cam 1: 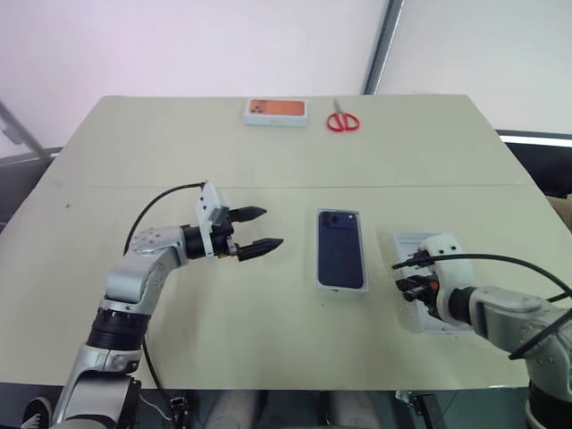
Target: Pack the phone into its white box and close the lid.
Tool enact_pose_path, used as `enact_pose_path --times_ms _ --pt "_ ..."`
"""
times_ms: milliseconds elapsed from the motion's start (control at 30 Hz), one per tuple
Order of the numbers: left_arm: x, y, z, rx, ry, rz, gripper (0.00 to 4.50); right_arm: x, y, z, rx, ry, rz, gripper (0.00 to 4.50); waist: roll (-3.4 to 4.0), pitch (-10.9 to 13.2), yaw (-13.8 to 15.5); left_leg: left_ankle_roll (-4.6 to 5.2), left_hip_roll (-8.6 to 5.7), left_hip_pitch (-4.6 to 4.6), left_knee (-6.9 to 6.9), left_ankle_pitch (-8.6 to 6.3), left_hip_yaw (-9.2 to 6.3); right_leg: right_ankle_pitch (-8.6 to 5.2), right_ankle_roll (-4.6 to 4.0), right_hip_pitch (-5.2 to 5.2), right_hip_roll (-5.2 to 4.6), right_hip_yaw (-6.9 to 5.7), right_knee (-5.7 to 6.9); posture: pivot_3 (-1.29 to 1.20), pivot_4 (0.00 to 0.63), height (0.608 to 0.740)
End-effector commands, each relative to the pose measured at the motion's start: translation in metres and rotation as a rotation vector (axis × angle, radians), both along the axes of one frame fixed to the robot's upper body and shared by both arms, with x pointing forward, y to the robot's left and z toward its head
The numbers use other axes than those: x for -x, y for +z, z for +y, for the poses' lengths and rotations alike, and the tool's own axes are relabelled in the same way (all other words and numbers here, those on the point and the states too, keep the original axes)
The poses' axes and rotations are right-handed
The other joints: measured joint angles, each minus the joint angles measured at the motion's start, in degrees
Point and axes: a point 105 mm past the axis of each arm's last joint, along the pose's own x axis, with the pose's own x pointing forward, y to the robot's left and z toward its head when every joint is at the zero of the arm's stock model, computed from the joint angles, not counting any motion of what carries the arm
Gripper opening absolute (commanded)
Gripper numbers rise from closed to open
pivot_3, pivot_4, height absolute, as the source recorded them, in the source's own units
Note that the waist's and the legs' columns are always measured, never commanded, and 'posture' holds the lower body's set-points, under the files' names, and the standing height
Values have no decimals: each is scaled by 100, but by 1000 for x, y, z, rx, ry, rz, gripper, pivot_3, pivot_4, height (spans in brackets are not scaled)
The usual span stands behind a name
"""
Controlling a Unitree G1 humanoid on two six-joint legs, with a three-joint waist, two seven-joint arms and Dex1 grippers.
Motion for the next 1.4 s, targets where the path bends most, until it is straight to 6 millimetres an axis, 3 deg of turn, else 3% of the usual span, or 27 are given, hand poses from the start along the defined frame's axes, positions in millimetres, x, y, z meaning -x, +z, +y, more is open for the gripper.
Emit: enact_pose_path --times_ms 33,233,333,467,533,600,667,733,900,1200,1400 --pt "0 8 0 -5 -2 -46 4500 -3 -2 -1 6 -37 -7 29 0 0 -5 0 0 0 0 0 0 0 0 0 1 0 0 0 150 740" --pt "-1 8 -1 -3 1 -45 4500 -20 11 -6 -25 -128 -80 29 1 -1 -72 0 2 2 0 0 0 0 0 0 3 1 3 0 150 740" --pt "-3 7 1 -5 17 -48 4500 -37 32 -2 -86 -163 -171 29 4 -1 -107 0 1 0 -3 0 -1 0 0 -4 3 1 4 0 150 740" --pt "-7 7 4 14 35 -10 4500 -51 66 20 -244 -92 -297 29 5 -2 -131 0 3 0 -9 0 0 0 0 -10 6 3 5 0 150 740" --pt "-10 8 6 17 49 -3 4500 -56 78 29 -340 -62 -332 29 5 -2 -130 0 4 0 -10 0 -1 0 0 -9 6 3 4 0 150 740" --pt "-17 13 12 43 94 -1 4500 -70 108 50 -646 -8 -399 29 5 -1 -136 0 2 0 -9 1 0 0 0 -8 5 3 5 0 150 740" --pt "-22 18 15 72 125 -2 4500 -77 121 67 -866 47 -395 29 11 1 -153 -5 2 1 -5 4 4 1 -1 -15 5 9 18 0 150 740" --pt "-25 20 17 84 138 -6 4500 -78 122 74 -903 72 -375 29 13 0 -135 -7 5 1 -10 6 -1 1 -1 -20 8 7 22 0 150 740" --pt "-30 26 23 115 181 1 4500 -74 128 116 -1202 217 -271 29 17 2 -160 -6 -1 -3 -13 5 7 1 -1 -23 1 15 14 0 150 740" --pt "-28 29 28 144 217 8 4500 -55 97 158 -1322 240 -55 29 22 2 -192 -7 3 -4 -15 5 8 1 -2 -37 3 20 29 0 150 740" --pt "-23 29 21 162 202 17 4500 -47 87 165 -1310 237 35 29 23 3 -295 -7 3 -4 -17 6 7 0 -1 -36 4 19 28 0 150 740"
